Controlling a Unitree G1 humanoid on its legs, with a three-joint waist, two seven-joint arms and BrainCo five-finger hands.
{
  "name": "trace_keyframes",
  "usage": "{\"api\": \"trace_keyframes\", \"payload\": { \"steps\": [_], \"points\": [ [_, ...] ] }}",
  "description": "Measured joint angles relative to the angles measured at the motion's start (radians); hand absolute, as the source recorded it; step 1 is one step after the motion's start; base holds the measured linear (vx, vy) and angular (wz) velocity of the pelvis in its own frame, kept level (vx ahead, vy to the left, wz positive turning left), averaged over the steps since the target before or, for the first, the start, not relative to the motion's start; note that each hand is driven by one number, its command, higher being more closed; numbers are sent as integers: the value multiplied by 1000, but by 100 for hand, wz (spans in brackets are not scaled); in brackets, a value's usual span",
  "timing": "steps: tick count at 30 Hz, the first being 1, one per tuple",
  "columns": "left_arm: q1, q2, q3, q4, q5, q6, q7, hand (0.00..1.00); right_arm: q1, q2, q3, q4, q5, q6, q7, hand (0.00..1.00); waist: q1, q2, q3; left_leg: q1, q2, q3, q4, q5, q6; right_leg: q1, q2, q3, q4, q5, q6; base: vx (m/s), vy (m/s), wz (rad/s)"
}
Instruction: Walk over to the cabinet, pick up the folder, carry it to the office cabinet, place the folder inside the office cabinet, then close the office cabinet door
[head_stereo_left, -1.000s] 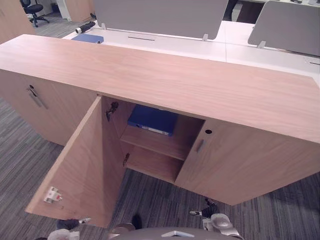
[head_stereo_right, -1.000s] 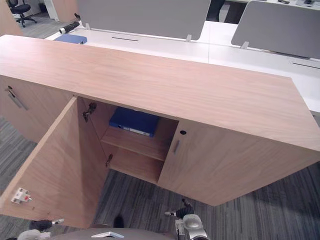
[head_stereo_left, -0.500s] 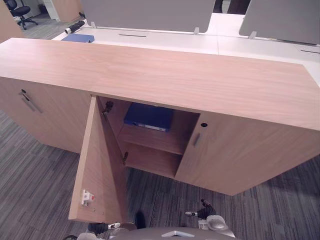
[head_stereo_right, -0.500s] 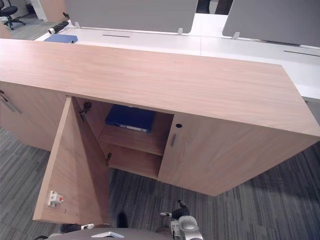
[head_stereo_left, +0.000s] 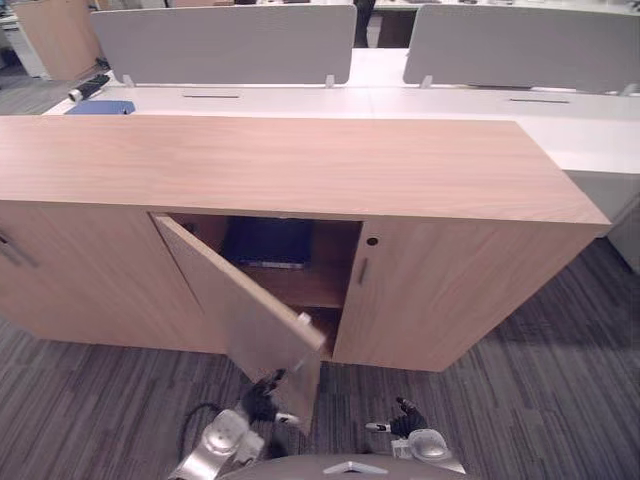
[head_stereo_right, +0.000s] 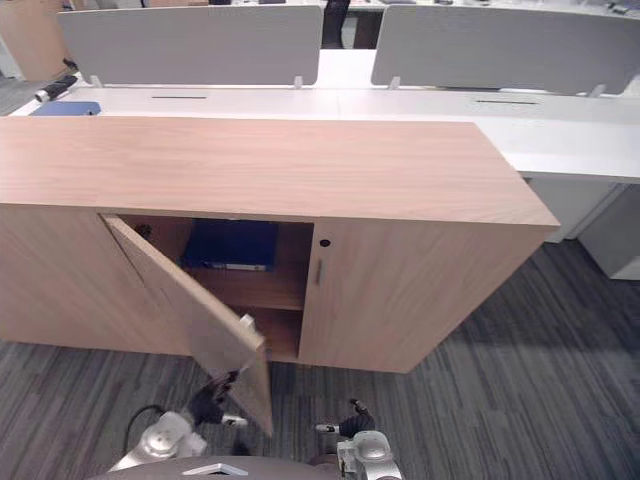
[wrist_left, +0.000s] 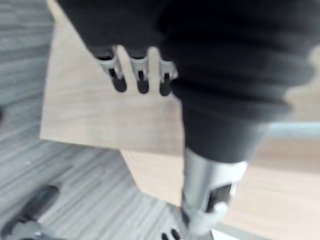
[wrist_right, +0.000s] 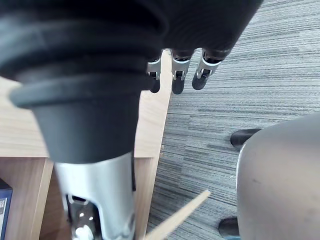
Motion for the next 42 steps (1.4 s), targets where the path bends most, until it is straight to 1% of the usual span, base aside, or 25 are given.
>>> {"api": "trace_keyframes", "payload": {
  "steps": [5, 8, 12, 15, 16, 18, 21, 23, 25, 26, 31, 32, 34, 36, 38, 40, 42],
  "points": [
    [-71, -20, -42, 0, 0, -3, 0, 0, -9, 0, 0, 3, 1, 0, 0, 0, -26, 1, -6, 10, 2, 26, 0, -6, -1, 0, -3, 8, -6, 0, 0, 2, 5, -19],
    [-109, -25, -69, 0, -2, -3, 1, 0, -9, -2, -1, 12, 1, 1, -1, 0, -29, 1, -6, 10, 3, 25, 0, -7, -1, -1, -2, 8, -6, 0, 5, 0, 0, 0],
    [-119, -24, -73, 0, -6, -2, 4, 0, -10, -2, -2, 26, 2, 1, -2, 0, -31, -2, -9, 9, 3, 25, 0, -14, -2, -1, -3, 8, -8, 3, 21, 44, -23, 0],
    [-119, -22, -70, -9, -15, -2, 5, 0, -8, 0, -3, 28, 5, 2, -2, 0, -30, -8, -14, 8, 2, 25, 0, -22, -6, -1, -5, 8, -13, 21, 46, 71, -36, -1],
    [-119, -17, -65, -15, -21, -2, 6, 0, -7, 0, -4, 28, 9, 3, -3, 0, -29, -10, -15, 9, 2, 25, 0, -25, -6, -1, -6, 8, -16, 35, 57, 85, -44, -3],
    [-112, -12, -25, -27, -21, -2, 6, 0, -6, 0, -6, 29, 10, 3, -2, 0, -28, -10, -16, 9, 1, 25, 1, -29, -6, 4, -8, 6, -32, 58, 87, 104, -53, -4],
    [-109, -8, 41, -27, -19, -2, 11, 0, 0, -1, -20, 29, 11, 3, -2, 0, -25, -10, -18, 14, 4, 21, 1, -28, -5, 28, -4, -2, -64, 76, 104, 130, -55, 1],
    [-95, -2, 86, -22, -17, -2, 17, 0, 2, -2, -23, 31, 19, 4, -2, 0, -24, -10, -18, 26, 8, 18, 0, -30, -5, 43, 0, -6, -72, 77, 105, 97, -57, -5],
    [-90, 6, 104, 2, -2, -2, 24, 0, 3, -3, -23, 32, 21, 4, -2, 0, -23, -11, -18, 37, 11, 5, 0, -31, -5, 55, 4, -13, -73, 77, 105, 73, -64, 0],
    [-89, 14, 127, 29, 1, 0, 26, 0, 1, -2, -23, 36, 21, 3, -2, 0, -25, -12, -18, 40, 13, -7, 0, -32, -7, 60, 6, -35, -72, 76, 105, 41, -67, 8],
    [-64, 18, 221, 113, 19, 7, 42, 0, -12, -3, -30, 68, 44, 4, -2, 0, -24, -18, -15, 40, 16, -17, -2, -38, -16, 60, 7, -60, -68, 75, 102, -25, -51, 5],
    [-55, 17, 245, 130, 19, 12, 44, 0, -11, -1, -45, 69, 47, 4, -2, 0, -24, -19, -14, 41, 15, -22, -2, -44, -25, 61, 7, -63, -65, 73, 99, -53, -27, 7],
    [-40, 17, 280, 145, 20, 15, 46, 0, -10, 0, -50, 70, 50, 4, -2, 0, -22, -23, -11, 41, 15, -26, -2, -44, -25, 63, 7, -69, -63, 71, 95, -55, -24, 8],
    [-34, 16, 308, 176, 21, 20, 48, 0, -9, 0, -51, 70, 53, 4, -2, 0, -21, -28, -9, 45, 14, -31, -2, -44, -25, 70, 5, -81, -64, 60, 78, -51, -22, 8],
    [-21, 14, 350, 212, 31, 23, 54, 0, -10, -1, -52, 70, 59, 3, -2, 0, -18, -33, -9, 47, 14, -31, -2, -44, -25, 70, 5, -82, -65, 54, 72, -51, -22, 2],
    [-9, 14, 400, 254, 39, 28, 70, 0, -10, -1, -55, 70, 60, 3, -2, 0, -18, -38, -7, 47, 14, -29, -1, -45, -24, 70, 4, -81, -67, 52, 70, -16, -10, -1],
    [0, 14, 424, 264, 40, 31, 79, 0, -8, -1, -58, 71, 60, 3, -2, 0, -17, -41, -7, 46, 14, -27, -1, -46, -23, 70, 4, -80, -69, 52, 69, 0, 0, 0]
  ]
}}
